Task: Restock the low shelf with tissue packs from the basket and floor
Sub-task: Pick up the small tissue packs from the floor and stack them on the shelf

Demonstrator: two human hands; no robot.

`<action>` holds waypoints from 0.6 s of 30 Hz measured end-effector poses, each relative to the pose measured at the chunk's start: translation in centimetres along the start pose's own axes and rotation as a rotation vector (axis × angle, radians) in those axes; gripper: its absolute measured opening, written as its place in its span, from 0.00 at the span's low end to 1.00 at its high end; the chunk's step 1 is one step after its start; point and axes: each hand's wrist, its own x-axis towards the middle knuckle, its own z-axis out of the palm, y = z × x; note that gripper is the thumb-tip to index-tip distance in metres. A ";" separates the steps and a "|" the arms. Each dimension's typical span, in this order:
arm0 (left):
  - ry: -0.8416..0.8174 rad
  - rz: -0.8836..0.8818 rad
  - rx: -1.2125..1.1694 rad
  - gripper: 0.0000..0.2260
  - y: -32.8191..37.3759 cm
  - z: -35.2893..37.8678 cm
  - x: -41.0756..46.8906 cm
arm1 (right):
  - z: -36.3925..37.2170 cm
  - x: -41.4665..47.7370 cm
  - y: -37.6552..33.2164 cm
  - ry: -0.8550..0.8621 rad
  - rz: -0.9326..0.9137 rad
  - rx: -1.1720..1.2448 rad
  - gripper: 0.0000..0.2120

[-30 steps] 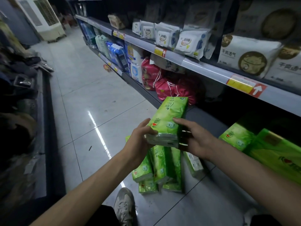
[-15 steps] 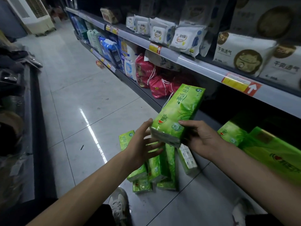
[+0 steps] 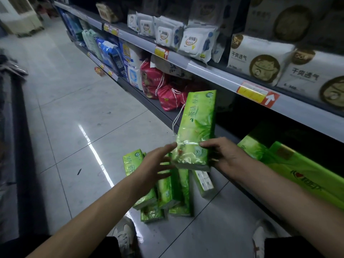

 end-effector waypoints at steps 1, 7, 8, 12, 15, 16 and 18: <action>0.071 0.069 0.075 0.22 0.3 -0.3 0.3 | -0.3 0.1 -0.2 0.021 -0.037 -0.095 0.13; 0.403 0.541 0.748 0.36 1.4 -2.7 2.4 | -1.0 -0.5 -0.4 0.027 -0.232 -0.597 0.24; 0.386 0.529 0.693 0.36 1.6 -2.9 2.5 | -1.1 -0.4 -0.1 0.018 -0.256 -0.690 0.27; 0.306 0.289 0.205 0.37 2.5 -3.3 2.1 | -1.1 -0.4 0.7 -0.058 -0.287 -0.813 0.33; 0.301 0.279 0.193 0.23 2.9 -4.0 1.9 | -1.2 -0.8 0.8 -0.075 -0.429 -0.939 0.33; 0.290 0.227 0.110 0.14 3.2 -4.1 1.6 | -1.2 -0.9 0.8 -0.045 -0.525 -1.027 0.33; 0.231 0.092 -0.113 0.08 3.6 -4.3 1.1 | -1.2 -1.1 1.0 0.039 -0.774 -1.216 0.33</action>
